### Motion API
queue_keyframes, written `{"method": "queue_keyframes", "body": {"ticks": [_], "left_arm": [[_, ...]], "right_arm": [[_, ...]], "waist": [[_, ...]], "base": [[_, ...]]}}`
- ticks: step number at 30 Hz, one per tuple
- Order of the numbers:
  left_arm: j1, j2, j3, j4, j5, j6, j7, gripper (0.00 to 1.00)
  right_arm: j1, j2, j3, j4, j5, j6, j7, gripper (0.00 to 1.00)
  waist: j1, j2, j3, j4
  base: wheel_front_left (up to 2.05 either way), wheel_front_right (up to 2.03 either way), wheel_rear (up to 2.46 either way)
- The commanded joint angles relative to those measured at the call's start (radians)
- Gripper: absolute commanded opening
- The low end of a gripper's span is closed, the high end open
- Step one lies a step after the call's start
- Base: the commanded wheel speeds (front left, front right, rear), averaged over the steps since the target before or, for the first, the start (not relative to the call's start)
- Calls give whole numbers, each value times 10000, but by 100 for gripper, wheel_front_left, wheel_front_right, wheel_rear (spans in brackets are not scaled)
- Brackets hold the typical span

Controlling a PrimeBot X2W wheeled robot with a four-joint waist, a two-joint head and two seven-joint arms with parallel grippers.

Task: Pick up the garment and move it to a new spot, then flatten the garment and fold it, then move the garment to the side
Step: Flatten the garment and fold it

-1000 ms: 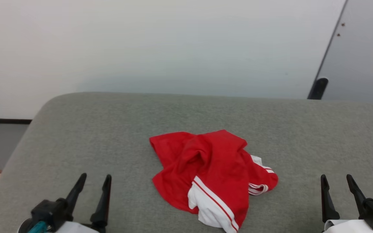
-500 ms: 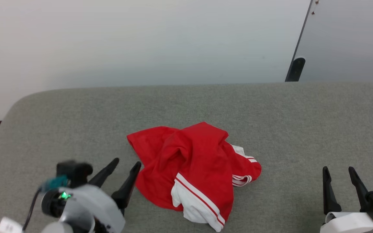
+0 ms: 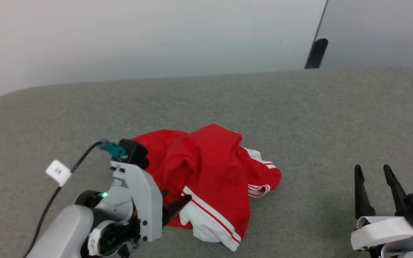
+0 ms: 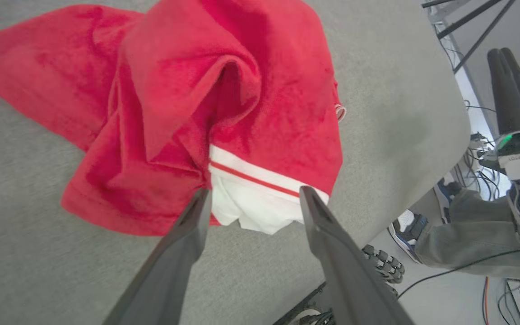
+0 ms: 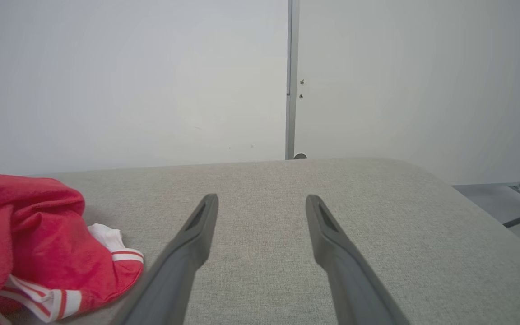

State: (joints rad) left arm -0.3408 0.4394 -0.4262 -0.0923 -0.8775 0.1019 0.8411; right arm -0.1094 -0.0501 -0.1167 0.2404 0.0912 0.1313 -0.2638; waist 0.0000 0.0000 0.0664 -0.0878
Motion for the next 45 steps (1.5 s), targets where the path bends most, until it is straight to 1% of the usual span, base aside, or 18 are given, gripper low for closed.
{"method": "queue_keyframes", "body": {"ticks": [1, 7, 11, 15, 21, 26, 27, 28, 29, 31, 32, 33, 34, 38, 40, 45], "left_arm": [[-222, -12, -118, -42, -74, 142, 344, 100], [-548, 12, -331, 94, -99, 402, 1043, 100], [-678, 155, -500, 387, 82, 335, 1221, 100], [-735, 160, -606, 722, 57, 295, 1350, 100], [-836, 188, -756, 1200, 198, 113, 1269, 100], [-879, 101, -892, 1563, 194, -23, 1284, 100], [-893, 90, -922, 1601, 173, -64, 1319, 89], [-920, 79, -934, 1629, 159, -74, 1324, 65], [-942, 76, -939, 1651, 143, -111, 1320, 46], [-999, 77, -952, 1630, 103, -166, 1331, 29], [-1041, 80, -951, 1614, 82, -172, 1357, 15], [-1060, 100, -950, 1594, 77, -184, 1404, 4], [-1069, 124, -961, 1576, 73, -196, 1438, 0], [-1140, 175, -937, 1425, 23, -134, 1550, 0], [-1187, 295, -938, 1298, 62, -105, 1659, 0], [-1309, 850, -893, 795, 184, -192, 2032, 0]], "right_arm": [[-123, -4, 69, -1, 117, -10, -13, 100], [-259, -3, 165, 38, 272, -10, -13, 100], [-354, -3, 213, 51, 404, -10, -11, 100], [-437, -3, 241, 43, 451, -9, -13, 100], [-486, -3, 224, 66, 501, -10, -13, 100], [-540, -3, 245, 44, 513, -9, -13, 100], [-549, -3, 238, 41, 506, -10, -13, 100], [-555, -4, 223, 36, 497, -10, -13, 100], [-557, -4, 206, 31, 486, -10, -11, 100], [-568, -4, 170, 40, 450, -10, -13, 100], [-569, -4, 152, 44, 425, -10, -13, 100], [-566, -4, 138, 47, 413, -10, -11, 100], [-555, -4, 121, 49, 395, -10, -13, 100], [-486, -4, 92, 66, 368, -10, -13, 100], [-445, -4, 95, 58, 353, -10, -11, 100], [-345, -4, 45, 36, 324, -11, -13, 100]], "waist": [[0, 0, 278, -288], [0, 0, 570, -578], [0, 0, 759, -757], [0, 0, 884, -855], [0, 0, 999, -885], [0, 0, 1078, -832], [0, 0, 1085, -816], [0, 0, 1091, -796], [0, 0, 1090, -773], [0, 0, 1074, -727], [0, 0, 1060, -702], [0, 0, 1042, -674], [0, 0, 1017, -640], [0, 0, 909, -508], [0, 0, 861, -436], [0, 0, 743, -244]], "base": [[0, 0, 0], [0, 0, 0], [0, 0, 0], [0, 0, 0], [0, 0, 0], [0, 0, 0], [0, 0, 0], [0, 0, 0], [0, 0, 0], [0, 0, 0], [0, 0, 0], [0, 0, 0], [0, 0, 0], [0, 0, 0], [0, 0, 0], [0, 0, 0]]}}
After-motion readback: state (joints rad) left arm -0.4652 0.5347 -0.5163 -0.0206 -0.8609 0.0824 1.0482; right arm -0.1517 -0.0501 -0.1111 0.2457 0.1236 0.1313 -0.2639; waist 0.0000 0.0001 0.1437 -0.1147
